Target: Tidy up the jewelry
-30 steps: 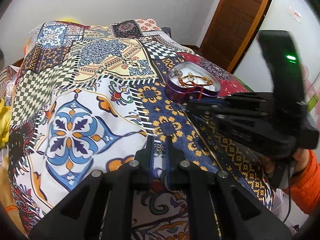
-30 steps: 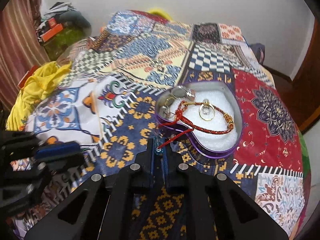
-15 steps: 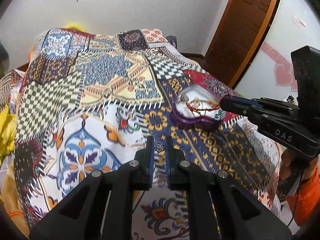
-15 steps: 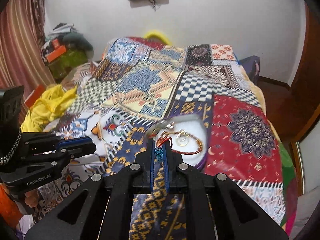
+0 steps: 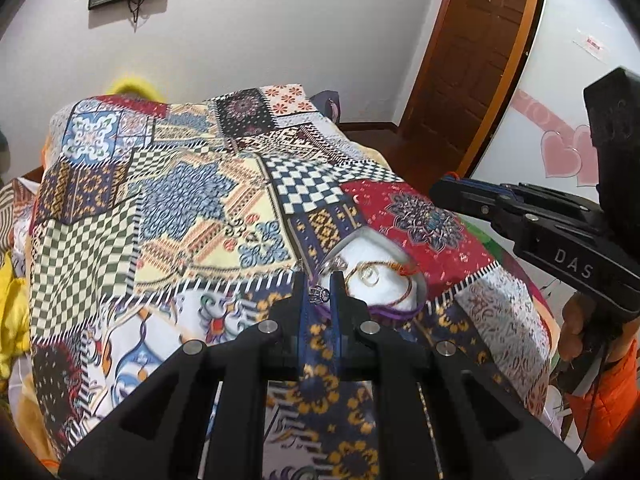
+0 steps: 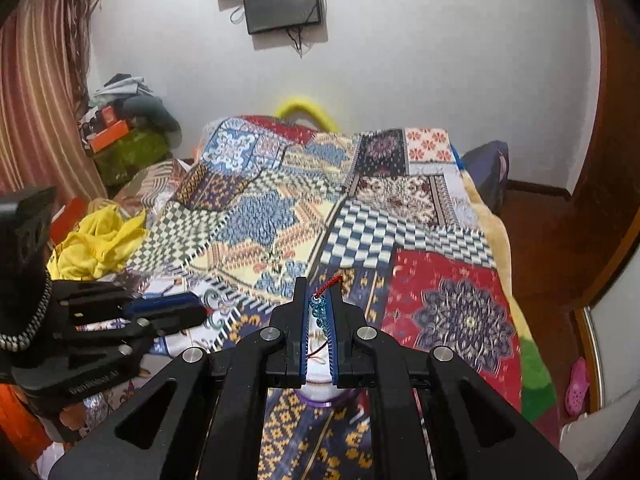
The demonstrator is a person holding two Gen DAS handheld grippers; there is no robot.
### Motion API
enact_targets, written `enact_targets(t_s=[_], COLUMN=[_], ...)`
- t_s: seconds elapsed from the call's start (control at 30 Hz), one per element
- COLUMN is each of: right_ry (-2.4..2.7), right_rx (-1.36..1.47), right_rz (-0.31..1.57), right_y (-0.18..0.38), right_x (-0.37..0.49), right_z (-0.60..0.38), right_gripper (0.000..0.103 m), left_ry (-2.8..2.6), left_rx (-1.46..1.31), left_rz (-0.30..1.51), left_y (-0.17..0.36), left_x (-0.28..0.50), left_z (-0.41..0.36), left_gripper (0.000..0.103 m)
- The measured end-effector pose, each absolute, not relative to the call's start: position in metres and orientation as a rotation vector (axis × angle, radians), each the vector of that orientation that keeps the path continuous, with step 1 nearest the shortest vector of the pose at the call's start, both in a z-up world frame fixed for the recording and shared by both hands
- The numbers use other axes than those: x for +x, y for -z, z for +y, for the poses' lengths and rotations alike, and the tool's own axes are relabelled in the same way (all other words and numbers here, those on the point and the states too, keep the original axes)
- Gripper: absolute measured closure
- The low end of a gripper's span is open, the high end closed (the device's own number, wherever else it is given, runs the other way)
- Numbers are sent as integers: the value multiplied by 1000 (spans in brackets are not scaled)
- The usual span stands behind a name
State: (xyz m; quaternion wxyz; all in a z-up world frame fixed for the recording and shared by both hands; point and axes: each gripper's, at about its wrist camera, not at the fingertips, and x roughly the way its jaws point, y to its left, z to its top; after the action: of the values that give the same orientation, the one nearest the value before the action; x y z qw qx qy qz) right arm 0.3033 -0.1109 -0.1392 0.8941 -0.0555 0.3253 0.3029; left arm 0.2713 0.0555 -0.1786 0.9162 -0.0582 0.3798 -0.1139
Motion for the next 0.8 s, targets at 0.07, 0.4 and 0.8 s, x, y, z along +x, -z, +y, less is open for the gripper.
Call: enact_targets(t_s=[0.07,0.4,0.8], right_ry=[-634,-692,-704], right_rx=[-119,-136,-196], right_rz=[661,825,894], right_y=[136,186,202], right_x=[304,323,320], right_z=[-110,-104,-112], right_gripper=[96,96,96], left_ry=[243,316,332], left_rx=[-116,-149,-111], left_rz=[780,847,921], left_y=[178,195,217], left_x=[277,305,322], left_z=[52,34,17], left_gripper=[94,94,94])
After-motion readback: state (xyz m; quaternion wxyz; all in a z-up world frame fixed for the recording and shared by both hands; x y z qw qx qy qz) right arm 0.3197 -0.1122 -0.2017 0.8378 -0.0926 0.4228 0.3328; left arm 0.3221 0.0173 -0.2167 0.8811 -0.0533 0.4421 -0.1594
